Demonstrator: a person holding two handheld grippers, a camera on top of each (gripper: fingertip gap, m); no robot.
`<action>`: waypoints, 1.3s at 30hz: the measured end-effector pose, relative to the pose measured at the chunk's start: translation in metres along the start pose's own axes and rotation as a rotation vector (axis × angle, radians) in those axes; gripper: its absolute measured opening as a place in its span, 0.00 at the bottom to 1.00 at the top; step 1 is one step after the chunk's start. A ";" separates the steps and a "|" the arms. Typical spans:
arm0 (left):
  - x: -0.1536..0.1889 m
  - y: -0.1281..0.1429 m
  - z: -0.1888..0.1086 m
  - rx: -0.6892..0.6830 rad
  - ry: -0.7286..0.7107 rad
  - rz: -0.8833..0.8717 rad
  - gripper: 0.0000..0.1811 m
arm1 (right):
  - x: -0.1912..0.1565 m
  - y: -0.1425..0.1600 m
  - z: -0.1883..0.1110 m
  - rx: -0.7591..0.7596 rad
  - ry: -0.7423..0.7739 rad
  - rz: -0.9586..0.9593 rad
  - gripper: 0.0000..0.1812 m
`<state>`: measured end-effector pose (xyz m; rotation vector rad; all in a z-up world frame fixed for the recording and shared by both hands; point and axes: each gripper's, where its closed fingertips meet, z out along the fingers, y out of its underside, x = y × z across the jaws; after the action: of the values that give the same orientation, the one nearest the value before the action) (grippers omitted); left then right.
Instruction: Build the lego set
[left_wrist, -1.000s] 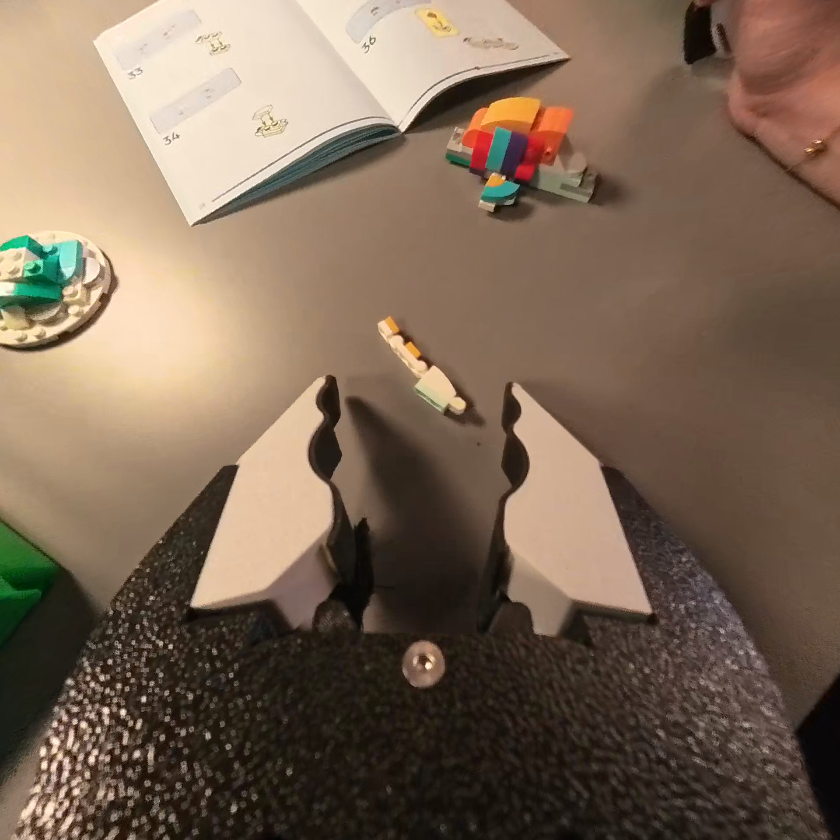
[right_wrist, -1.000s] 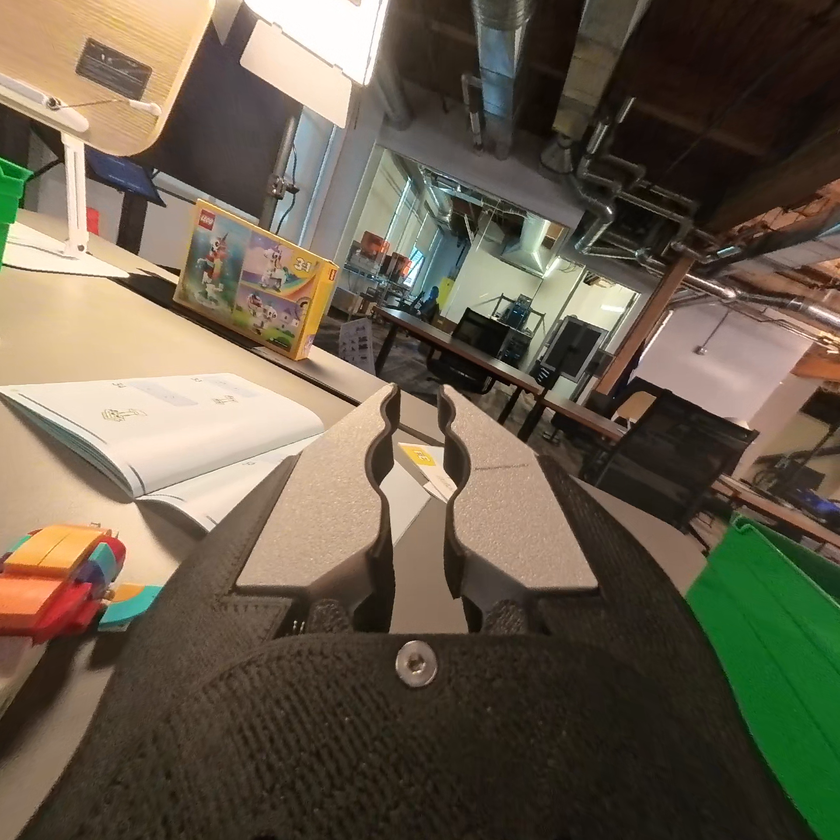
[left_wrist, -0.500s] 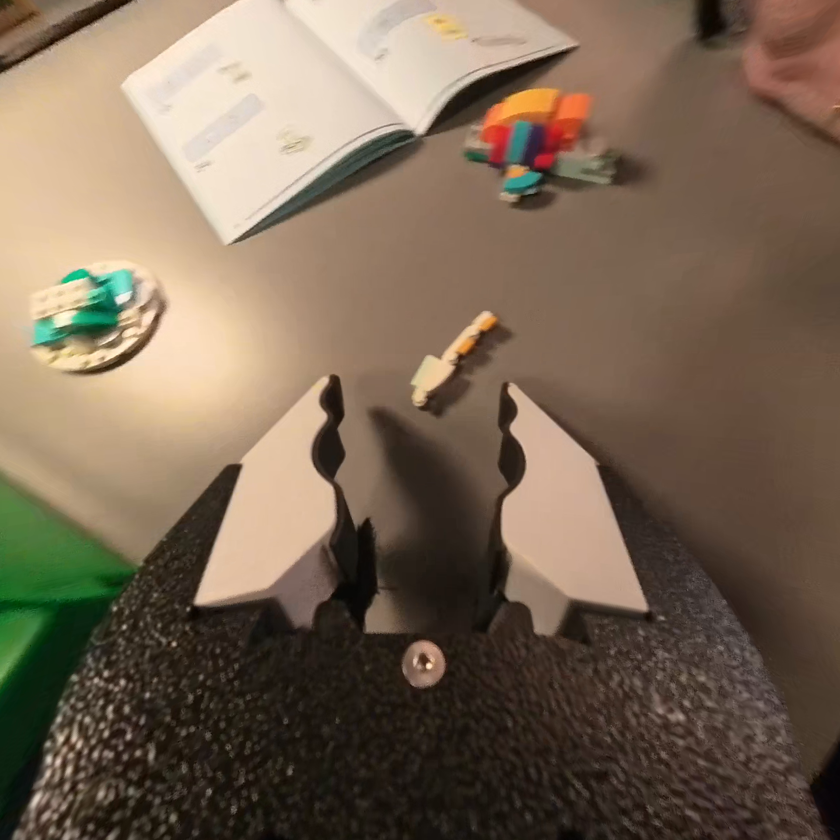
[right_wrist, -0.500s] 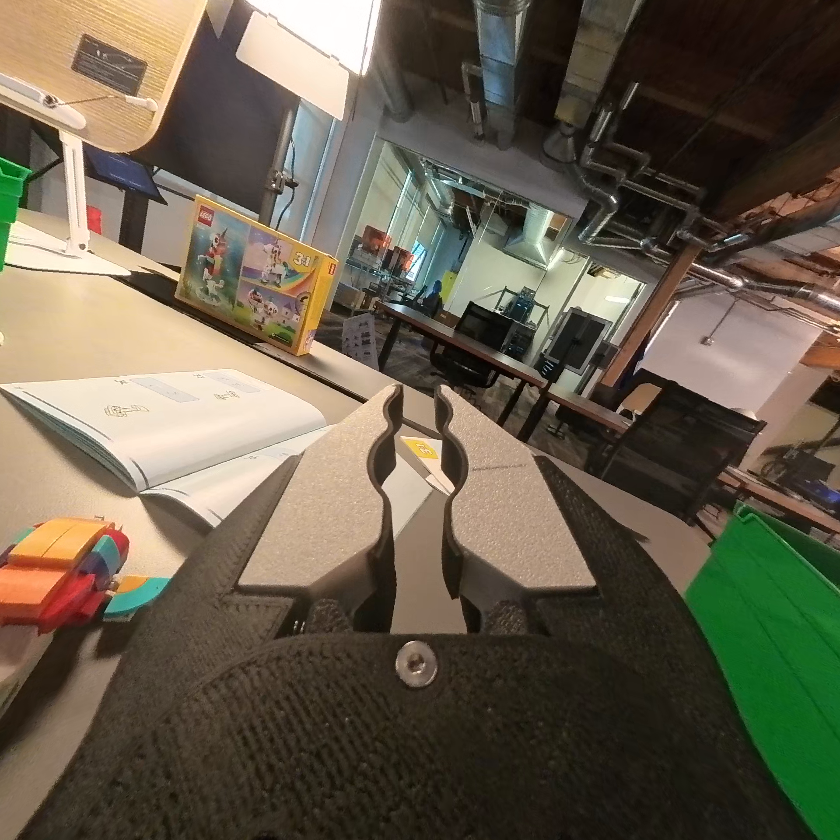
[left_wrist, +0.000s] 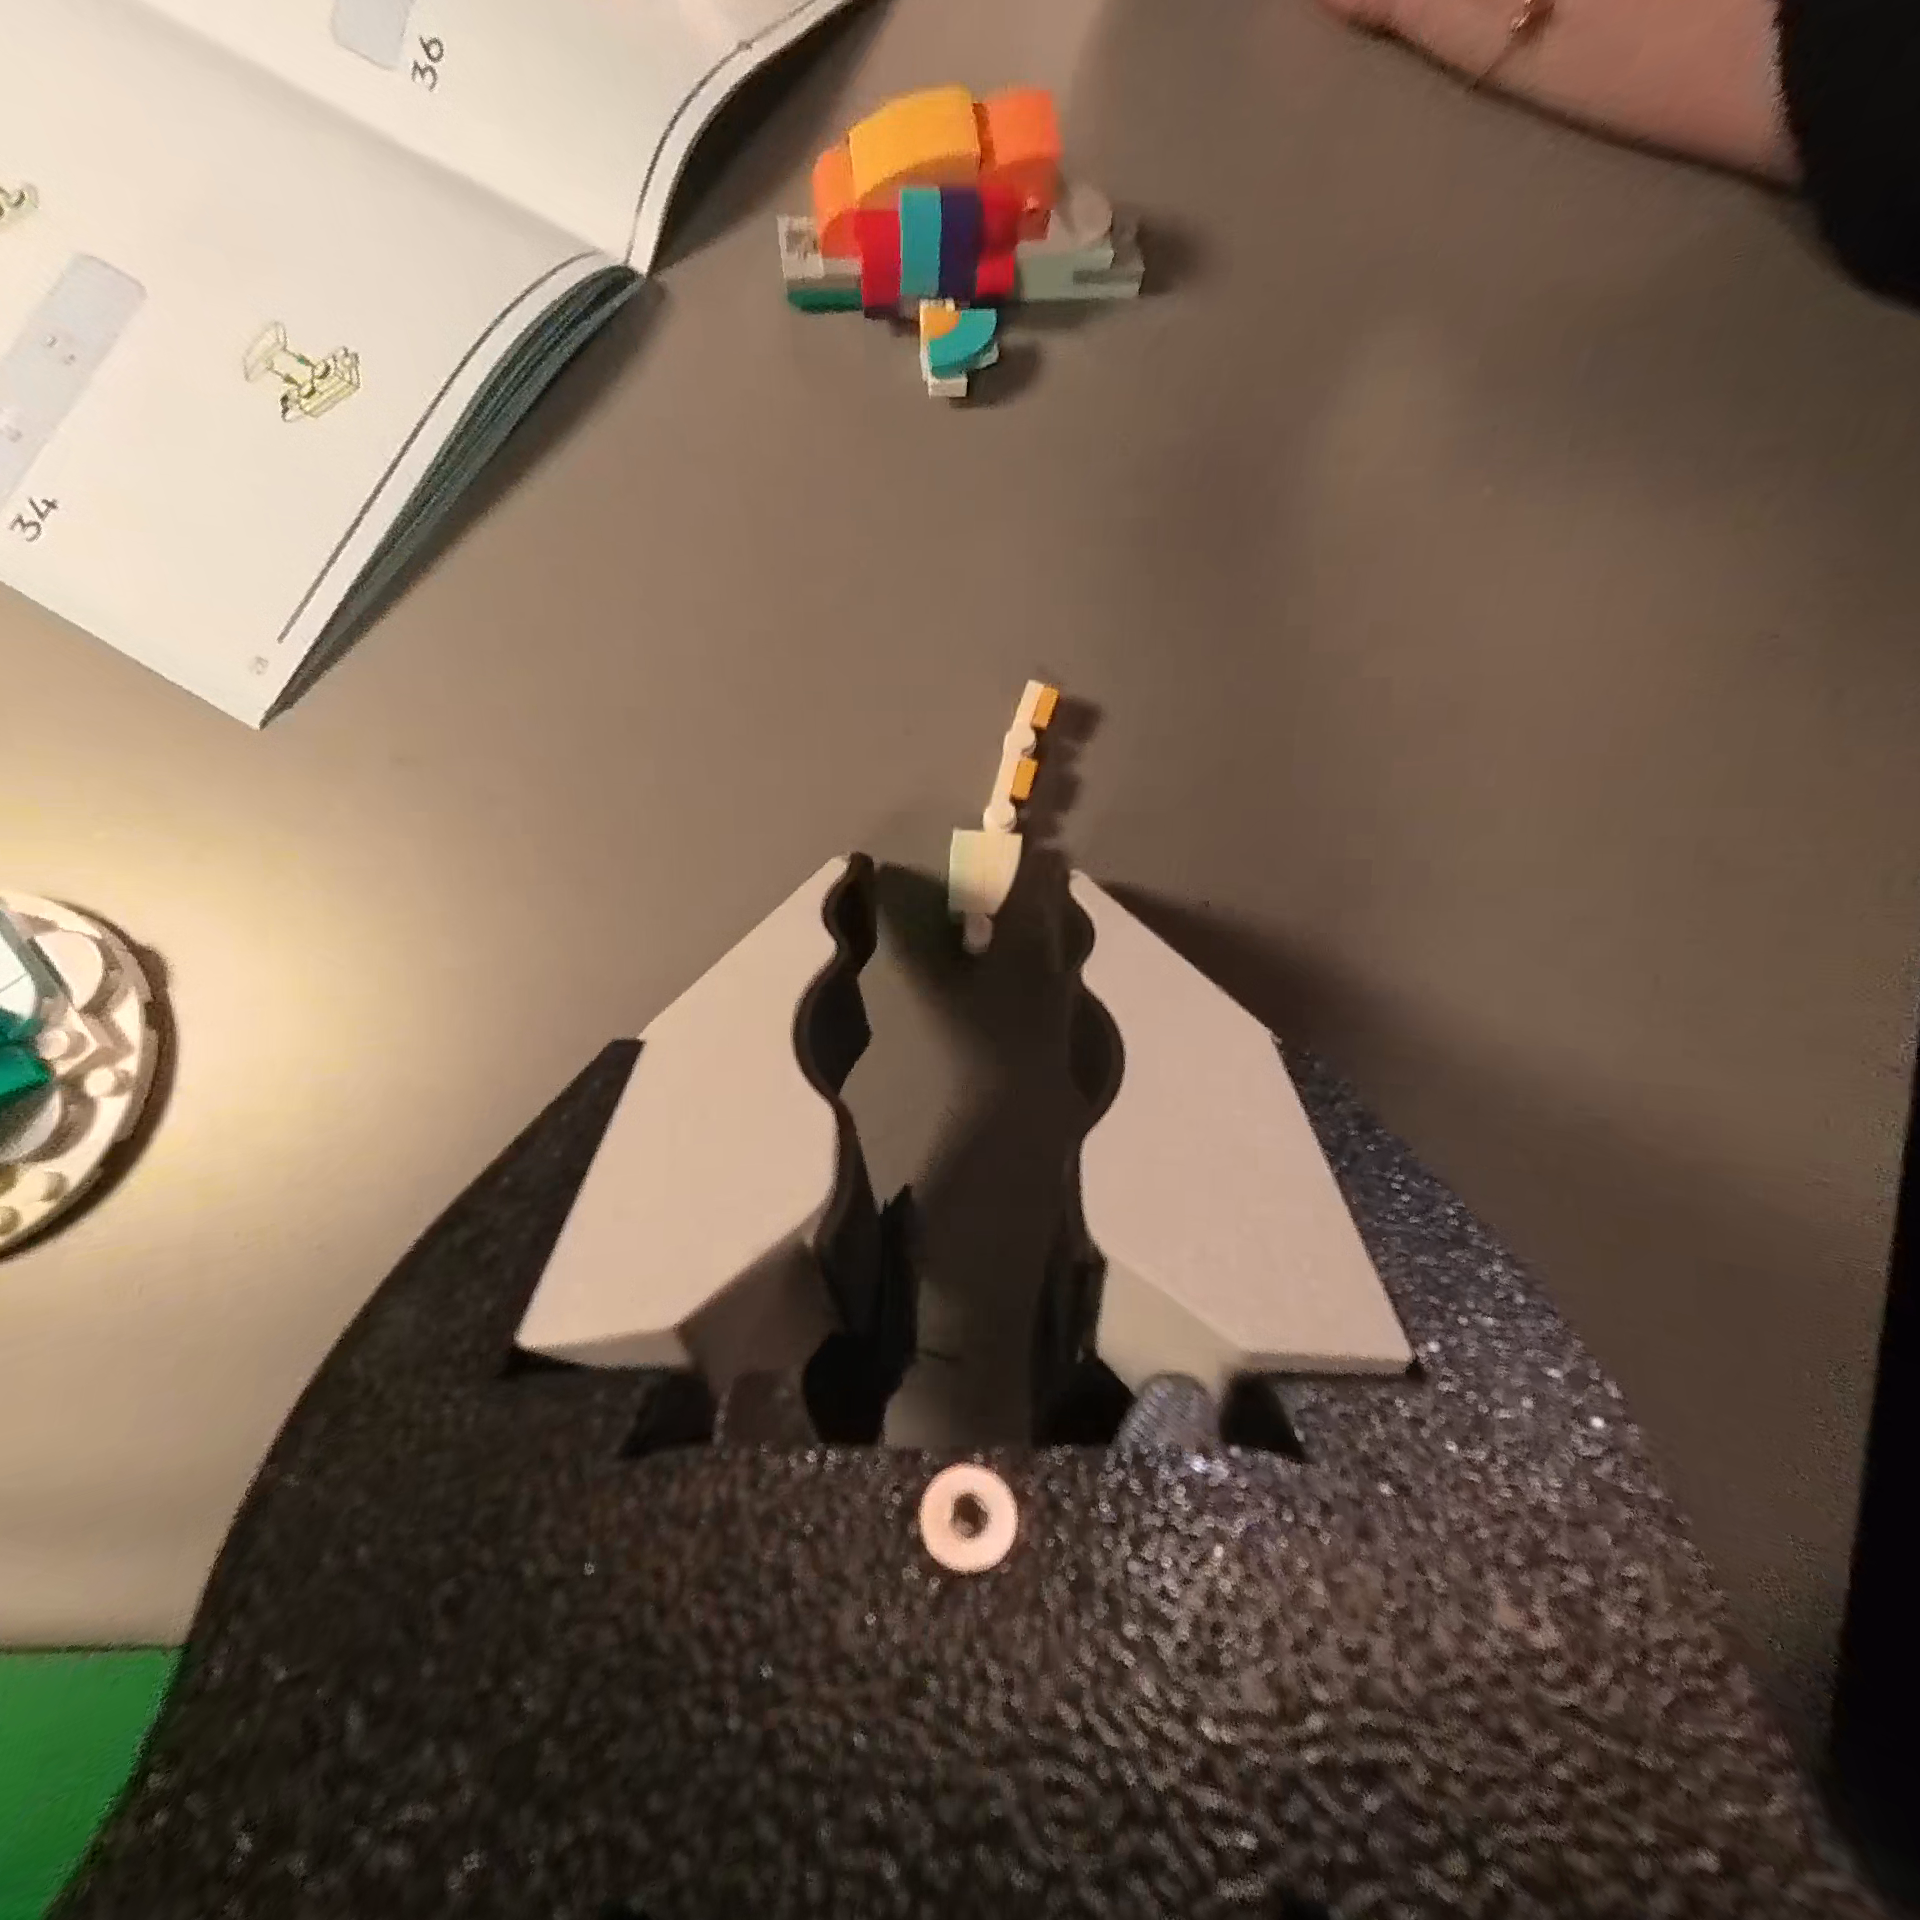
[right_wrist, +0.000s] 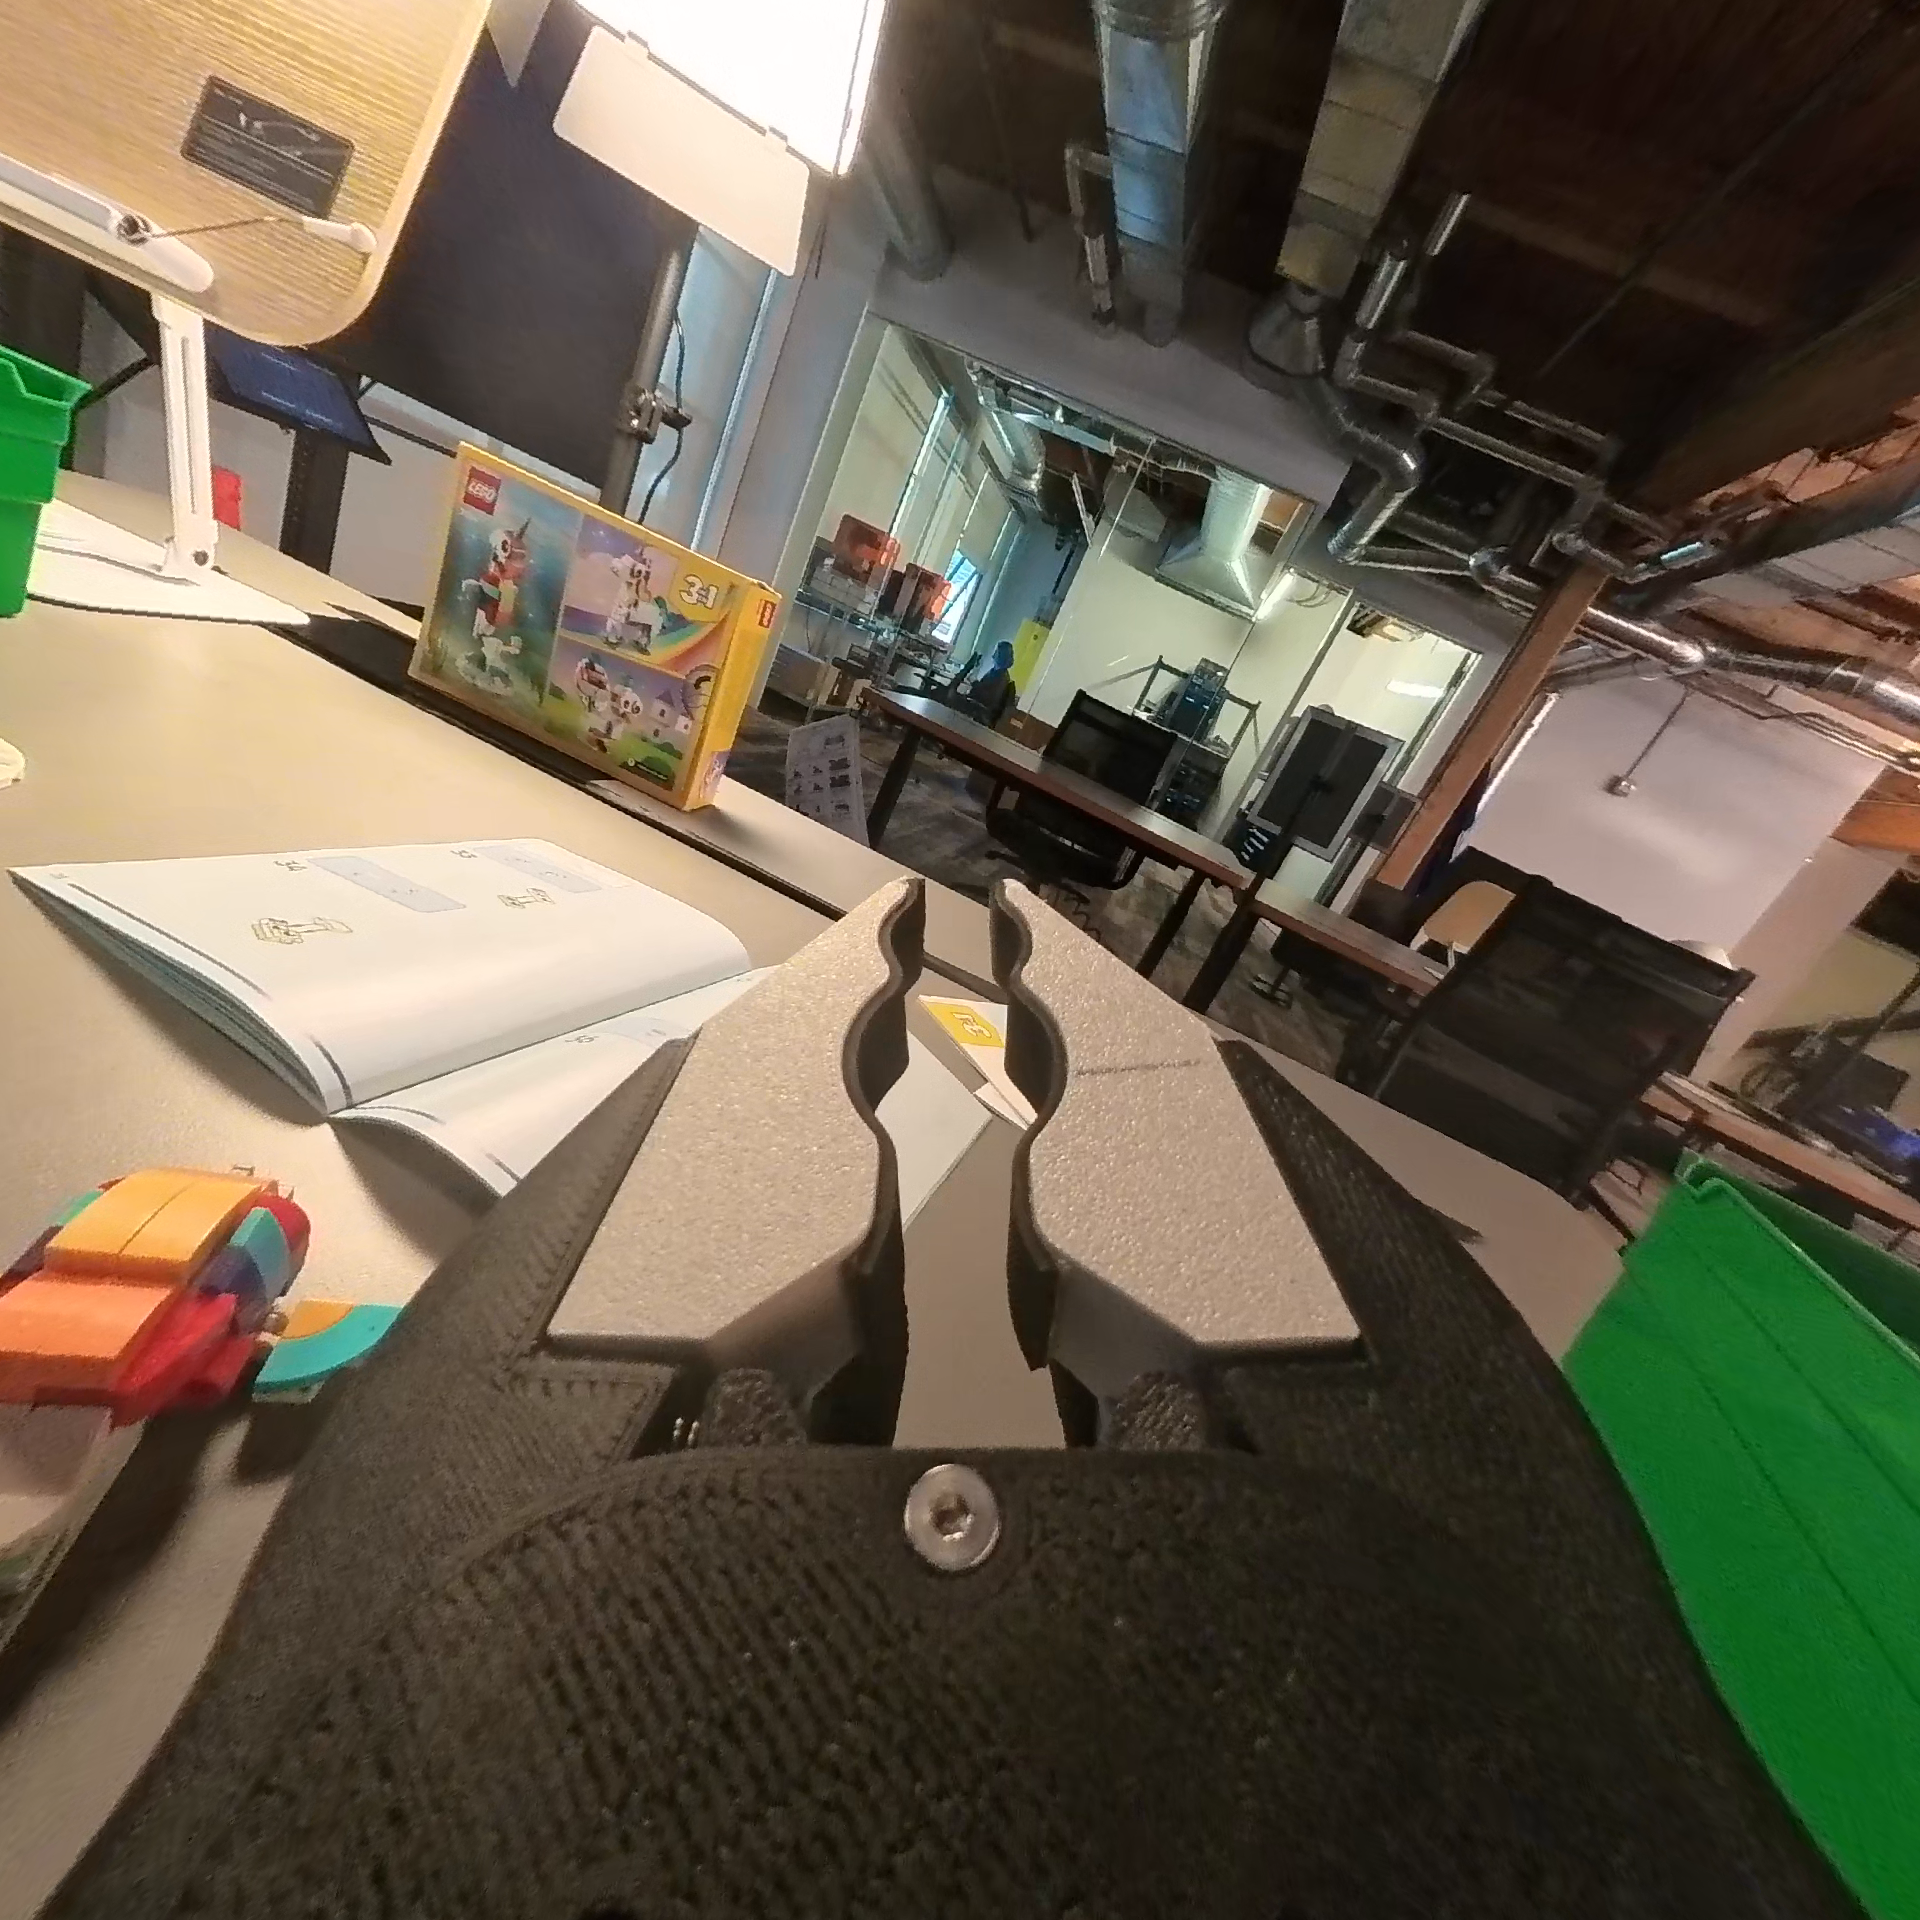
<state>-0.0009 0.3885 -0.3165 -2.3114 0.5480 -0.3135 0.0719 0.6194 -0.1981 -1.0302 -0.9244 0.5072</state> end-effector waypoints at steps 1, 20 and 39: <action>0.000 0.000 0.000 0.001 0.009 -0.001 0.18 | 0.000 0.000 0.000 -0.002 -0.001 -0.001 0.06; 0.006 -0.004 0.006 0.053 0.046 0.118 0.08 | 0.001 0.001 0.000 -0.009 0.010 -0.014 0.06; -0.007 -0.042 -0.013 0.272 -0.327 0.400 0.06 | 0.006 0.002 0.002 -0.002 0.027 0.000 0.05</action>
<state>0.0006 0.4112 -0.2779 -1.8861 0.7321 0.1706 0.0730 0.6256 -0.1967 -1.0368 -0.9011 0.4905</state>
